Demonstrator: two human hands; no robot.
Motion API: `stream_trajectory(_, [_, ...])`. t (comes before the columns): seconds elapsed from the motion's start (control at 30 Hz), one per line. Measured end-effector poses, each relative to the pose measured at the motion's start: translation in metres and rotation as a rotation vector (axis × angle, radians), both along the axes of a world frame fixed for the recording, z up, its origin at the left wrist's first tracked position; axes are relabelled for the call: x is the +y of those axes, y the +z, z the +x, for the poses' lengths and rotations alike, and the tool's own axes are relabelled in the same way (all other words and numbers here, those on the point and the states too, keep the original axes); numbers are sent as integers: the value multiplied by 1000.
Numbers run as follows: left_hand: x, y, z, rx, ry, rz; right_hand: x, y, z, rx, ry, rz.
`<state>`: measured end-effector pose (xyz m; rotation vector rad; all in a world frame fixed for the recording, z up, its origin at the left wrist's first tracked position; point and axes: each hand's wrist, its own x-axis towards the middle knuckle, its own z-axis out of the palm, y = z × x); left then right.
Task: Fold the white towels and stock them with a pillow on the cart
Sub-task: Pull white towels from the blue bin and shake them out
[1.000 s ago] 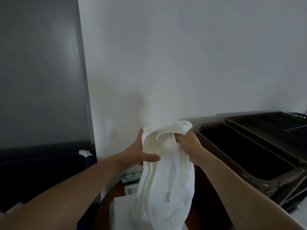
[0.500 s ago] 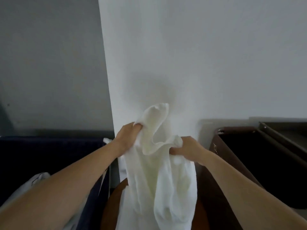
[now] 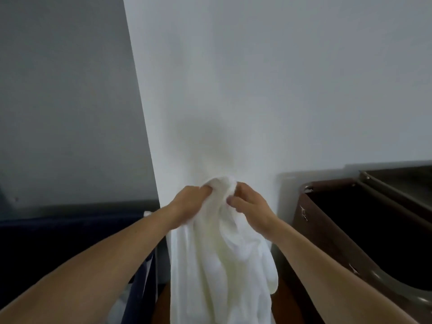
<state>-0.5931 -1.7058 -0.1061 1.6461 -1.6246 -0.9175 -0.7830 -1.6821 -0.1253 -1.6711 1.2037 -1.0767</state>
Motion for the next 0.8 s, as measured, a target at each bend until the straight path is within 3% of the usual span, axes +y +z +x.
stream_trajectory(0.1, [2, -16, 3, -47, -57, 76, 3, 5, 13, -32, -28, -39])
stream_trajectory(0.23, [10, -25, 4, 30, -162, 158, -2, -13, 14, 282, -75, -9])
stream_trajectory(0.33, [10, -24, 8, 93, -118, 207, 0, -24, 16, 454, -62, 32])
stream_trajectory(0.43, [9, -22, 15, 148, -93, 195, -3, -21, 10, 620, -200, -22])
stream_trajectory(0.5, [13, -20, 21, 141, -149, 219, -4, -16, 2, 454, -255, -48])
stream_trajectory(0.67, [18, -23, 35, -264, -390, 191, 2, 4, 0, -45, -184, -46])
stream_trajectory(0.73, [20, -16, 30, -267, -452, 83, 5, 10, 6, 24, -58, 12])
stream_trajectory(0.8, [25, -8, 19, -155, -507, 21, 7, 13, 13, 162, 21, 33])
